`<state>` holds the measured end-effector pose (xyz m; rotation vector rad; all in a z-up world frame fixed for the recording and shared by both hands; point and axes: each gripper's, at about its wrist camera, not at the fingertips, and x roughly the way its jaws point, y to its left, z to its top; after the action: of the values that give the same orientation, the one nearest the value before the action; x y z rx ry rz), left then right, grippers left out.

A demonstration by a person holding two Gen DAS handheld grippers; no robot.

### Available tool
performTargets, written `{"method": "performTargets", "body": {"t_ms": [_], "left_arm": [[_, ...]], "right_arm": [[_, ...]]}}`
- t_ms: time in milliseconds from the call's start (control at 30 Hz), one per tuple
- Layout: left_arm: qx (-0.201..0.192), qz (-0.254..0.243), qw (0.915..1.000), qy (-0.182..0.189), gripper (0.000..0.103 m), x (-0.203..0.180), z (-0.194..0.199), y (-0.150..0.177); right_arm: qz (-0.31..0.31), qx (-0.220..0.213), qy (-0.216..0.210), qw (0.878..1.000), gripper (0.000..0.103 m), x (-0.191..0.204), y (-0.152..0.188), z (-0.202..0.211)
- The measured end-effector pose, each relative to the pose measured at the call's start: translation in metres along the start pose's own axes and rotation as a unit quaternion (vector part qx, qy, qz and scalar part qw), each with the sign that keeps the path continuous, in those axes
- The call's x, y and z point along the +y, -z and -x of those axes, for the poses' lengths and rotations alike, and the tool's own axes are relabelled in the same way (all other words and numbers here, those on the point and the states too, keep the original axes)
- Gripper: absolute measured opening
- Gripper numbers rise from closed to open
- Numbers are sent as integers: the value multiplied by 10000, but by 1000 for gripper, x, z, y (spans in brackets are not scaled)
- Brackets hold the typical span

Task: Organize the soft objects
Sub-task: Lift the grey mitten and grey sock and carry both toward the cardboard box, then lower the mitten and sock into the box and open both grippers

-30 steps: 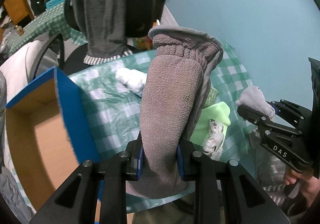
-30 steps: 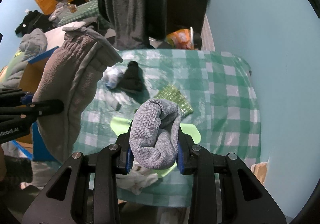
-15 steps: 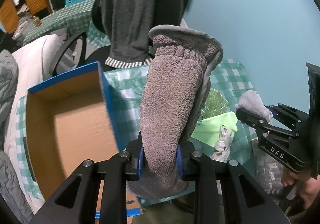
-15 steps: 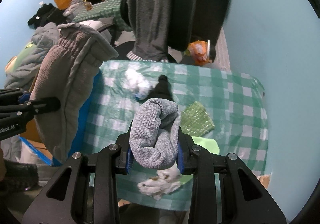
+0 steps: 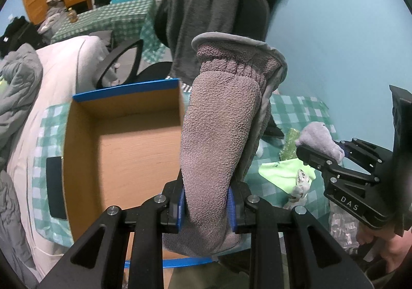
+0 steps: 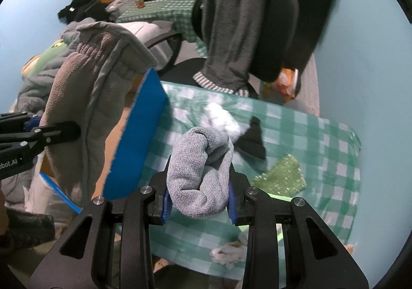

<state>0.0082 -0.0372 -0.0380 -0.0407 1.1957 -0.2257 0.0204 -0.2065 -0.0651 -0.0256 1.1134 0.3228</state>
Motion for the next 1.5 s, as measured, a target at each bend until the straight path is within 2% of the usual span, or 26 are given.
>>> {"method": "performTargets", "body": {"t_ms": [467, 767, 1167, 1500], "left_arm": [[-86, 512, 9982, -303, 25, 57, 15, 19], [15, 801, 9953, -546, 25, 98, 12, 27], [221, 999, 9920, -742, 26, 141, -1, 33], [501, 1030, 9897, -857, 26, 159, -18, 35]], "right_arm": [[560, 66, -387, 9977, 32, 70, -27, -22], [821, 165, -574, 9948, 32, 113, -39, -38], [950, 347, -723, 9922, 32, 150, -52, -71], [899, 598, -767, 9912, 32, 164, -54, -92]]}}
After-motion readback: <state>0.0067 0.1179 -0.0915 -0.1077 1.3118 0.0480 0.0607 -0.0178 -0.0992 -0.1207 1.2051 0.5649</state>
